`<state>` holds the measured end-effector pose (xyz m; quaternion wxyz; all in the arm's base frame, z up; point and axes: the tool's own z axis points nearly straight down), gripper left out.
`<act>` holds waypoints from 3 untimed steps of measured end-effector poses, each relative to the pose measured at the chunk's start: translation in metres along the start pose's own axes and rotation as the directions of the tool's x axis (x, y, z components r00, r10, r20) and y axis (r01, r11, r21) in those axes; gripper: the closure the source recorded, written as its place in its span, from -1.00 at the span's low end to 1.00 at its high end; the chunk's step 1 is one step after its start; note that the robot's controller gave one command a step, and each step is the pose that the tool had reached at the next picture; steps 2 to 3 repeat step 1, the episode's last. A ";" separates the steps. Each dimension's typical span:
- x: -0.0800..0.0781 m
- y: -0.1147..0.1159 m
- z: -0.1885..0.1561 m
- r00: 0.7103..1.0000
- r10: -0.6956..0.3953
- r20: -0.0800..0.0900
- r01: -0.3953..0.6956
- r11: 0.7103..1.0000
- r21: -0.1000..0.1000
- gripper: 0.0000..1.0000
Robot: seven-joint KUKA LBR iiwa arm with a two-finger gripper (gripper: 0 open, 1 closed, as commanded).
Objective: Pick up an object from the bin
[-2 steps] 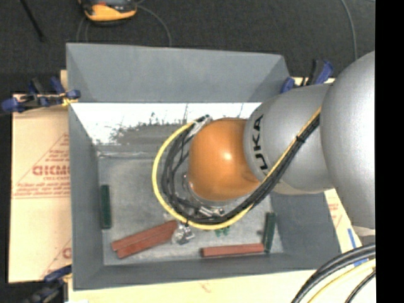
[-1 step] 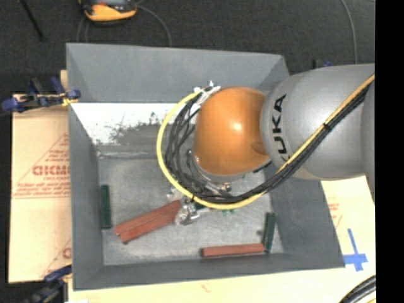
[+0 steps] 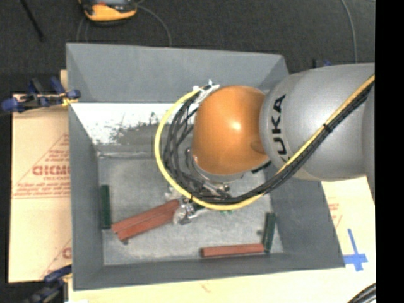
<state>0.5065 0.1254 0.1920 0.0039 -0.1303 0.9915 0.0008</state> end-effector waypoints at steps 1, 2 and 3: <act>0.011 -0.012 -0.024 0.984 0.177 -0.011 -0.177 0.984 0.001 1.00; 0.011 -0.012 -0.024 0.984 0.177 -0.011 -0.177 0.984 0.001 1.00; 0.011 -0.012 -0.024 0.984 0.177 -0.011 -0.177 0.984 0.001 1.00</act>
Offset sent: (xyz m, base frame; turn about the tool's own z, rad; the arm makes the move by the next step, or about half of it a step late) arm -0.0001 -0.0651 0.1732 0.0976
